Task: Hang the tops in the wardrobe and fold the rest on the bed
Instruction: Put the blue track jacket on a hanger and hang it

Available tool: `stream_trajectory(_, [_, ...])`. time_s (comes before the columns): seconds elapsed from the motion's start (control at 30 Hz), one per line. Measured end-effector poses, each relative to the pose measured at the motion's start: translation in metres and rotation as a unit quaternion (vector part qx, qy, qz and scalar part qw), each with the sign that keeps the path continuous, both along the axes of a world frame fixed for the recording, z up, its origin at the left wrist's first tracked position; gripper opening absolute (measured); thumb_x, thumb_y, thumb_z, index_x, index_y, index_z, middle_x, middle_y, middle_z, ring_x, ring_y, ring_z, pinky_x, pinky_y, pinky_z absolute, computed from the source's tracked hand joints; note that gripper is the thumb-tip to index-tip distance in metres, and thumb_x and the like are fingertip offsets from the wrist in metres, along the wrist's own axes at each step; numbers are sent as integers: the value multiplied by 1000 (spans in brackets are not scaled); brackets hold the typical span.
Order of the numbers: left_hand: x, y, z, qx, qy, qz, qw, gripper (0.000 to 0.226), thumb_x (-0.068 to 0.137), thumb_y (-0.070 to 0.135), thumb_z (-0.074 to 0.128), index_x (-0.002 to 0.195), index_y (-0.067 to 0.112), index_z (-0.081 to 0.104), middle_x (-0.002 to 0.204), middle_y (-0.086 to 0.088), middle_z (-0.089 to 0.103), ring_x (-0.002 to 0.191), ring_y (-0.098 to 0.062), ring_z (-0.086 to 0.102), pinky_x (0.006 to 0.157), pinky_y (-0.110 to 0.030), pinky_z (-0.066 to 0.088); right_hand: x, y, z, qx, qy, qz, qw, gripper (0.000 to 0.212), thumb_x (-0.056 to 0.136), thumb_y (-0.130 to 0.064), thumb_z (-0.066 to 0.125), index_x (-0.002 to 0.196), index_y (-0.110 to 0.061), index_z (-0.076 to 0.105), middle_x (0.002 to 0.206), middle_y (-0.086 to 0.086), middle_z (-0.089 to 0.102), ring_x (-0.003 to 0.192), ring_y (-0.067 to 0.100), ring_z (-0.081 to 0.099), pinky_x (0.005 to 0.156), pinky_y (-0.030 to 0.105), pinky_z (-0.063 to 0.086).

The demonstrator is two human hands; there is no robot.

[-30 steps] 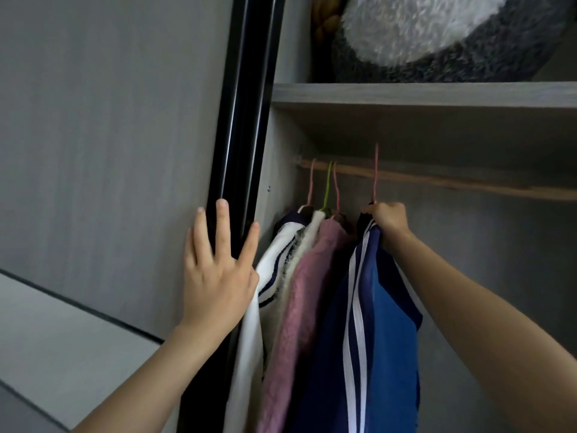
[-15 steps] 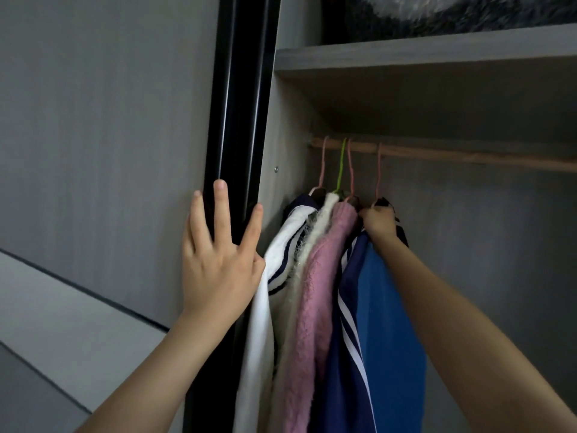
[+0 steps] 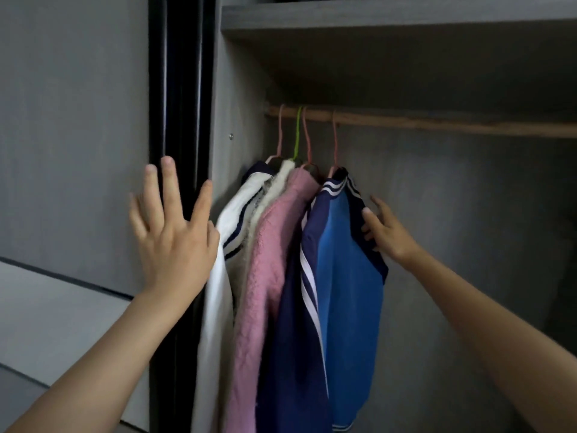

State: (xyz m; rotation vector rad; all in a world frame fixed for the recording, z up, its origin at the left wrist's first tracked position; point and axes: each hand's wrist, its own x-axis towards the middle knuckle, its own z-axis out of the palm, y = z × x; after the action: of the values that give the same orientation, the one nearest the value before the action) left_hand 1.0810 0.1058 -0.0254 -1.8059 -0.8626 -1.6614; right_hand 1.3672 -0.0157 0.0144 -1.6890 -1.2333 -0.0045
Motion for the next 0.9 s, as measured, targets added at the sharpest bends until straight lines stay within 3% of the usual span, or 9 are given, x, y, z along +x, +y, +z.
stream_trajectory(0.13, [58, -47, -29, 63, 60, -103, 991, 33, 80, 14, 49, 108, 7, 66, 139, -26, 43, 133, -41, 26, 103, -58, 24, 44, -71, 0, -27, -45, -133, 990, 50, 98, -36, 41, 142, -17, 33, 98, 9, 55, 92, 22, 54, 78, 32, 42])
stream_trajectory(0.3, [144, -88, -52, 3, 135, -234, 963, 39, 80, 24, 41, 100, 6, 70, 129, -25, 53, 125, -39, 35, 93, -58, 40, 83, -182, 4, -88, -137, -327, 931, 32, 94, -20, 53, 122, -4, 58, 104, 21, 59, 102, 34, 55, 83, 33, 40])
stream_trajectory(0.4, [182, -95, -66, -67, 170, -266, 946, 33, 77, 23, 48, 94, 5, 70, 122, -27, 57, 121, -41, 38, 87, -59, 44, 83, -247, 5, -139, -182, -426, 875, 29, 95, -22, 50, 116, -7, 61, 111, 21, 51, 112, 36, 46, 86, 36, 39])
stream_trajectory(0.47, [203, -105, -74, -98, 199, -274, 936, 24, 70, 17, 70, 90, 3, 71, 115, -29, 60, 114, -47, 48, 80, -61, 47, 79, -284, 4, -175, -210, -485, 831, 28, 96, -23, 47, 117, -9, 59, 113, 18, 48, 115, 35, 39, 84, 39, 39])
stream_trajectory(0.57, [227, -124, -83, -136, 249, -295, 912, 38, 49, 9, 89, 82, 3, 72, 107, -29, 64, 102, -51, 58, 71, -61, 49, 71, -327, 6, -192, -268, -568, 754, 27, 94, -19, 48, 115, -5, 58, 113, 21, 48, 112, 37, 38, 79, 43, 38])
stream_trajectory(0.67, [245, -137, -86, -138, 257, -313, 904, 26, 60, 12, 81, 82, 4, 72, 106, -28, 64, 100, -50, 59, 69, -59, 50, 71, -360, 6, -232, -252, -617, 709, 31, 90, -17, 52, 117, -1, 51, 115, 23, 47, 110, 39, 42, 77, 44, 40])
stream_trajectory(0.77, [253, -145, -83, -137, 260, -315, 902, 30, 62, 20, 63, 86, 4, 72, 104, -27, 64, 99, -49, 59, 68, -59, 50, 70, -375, 6, -251, -180, -641, 703, 17, 92, -12, 46, 105, -3, 42, 115, 23, 54, 104, 41, 54, 71, 39, 39])
stream_trajectory(0.83, [254, -148, -78, -136, 252, -324, 902, 25, 66, 14, 70, 88, 2, 71, 106, -29, 63, 101, -52, 57, 70, -60, 49, 71, -378, 7, -272, -161, -642, 699, 10, 93, -10, 42, 99, -7, 35, 111, 24, 60, 101, 41, 58, 70, 36, 35])
stream_trajectory(0.9, [253, -146, -74, -152, 235, -335, 900, 30, 64, 6, 81, 92, 1, 70, 111, -30, 60, 107, -53, 52, 74, -62, 46, 75, -379, 8, -292, -162, -638, 693, 16, 93, -9, 42, 108, -3, 43, 113, 24, 60, 104, 40, 57, 71, 35, 36])
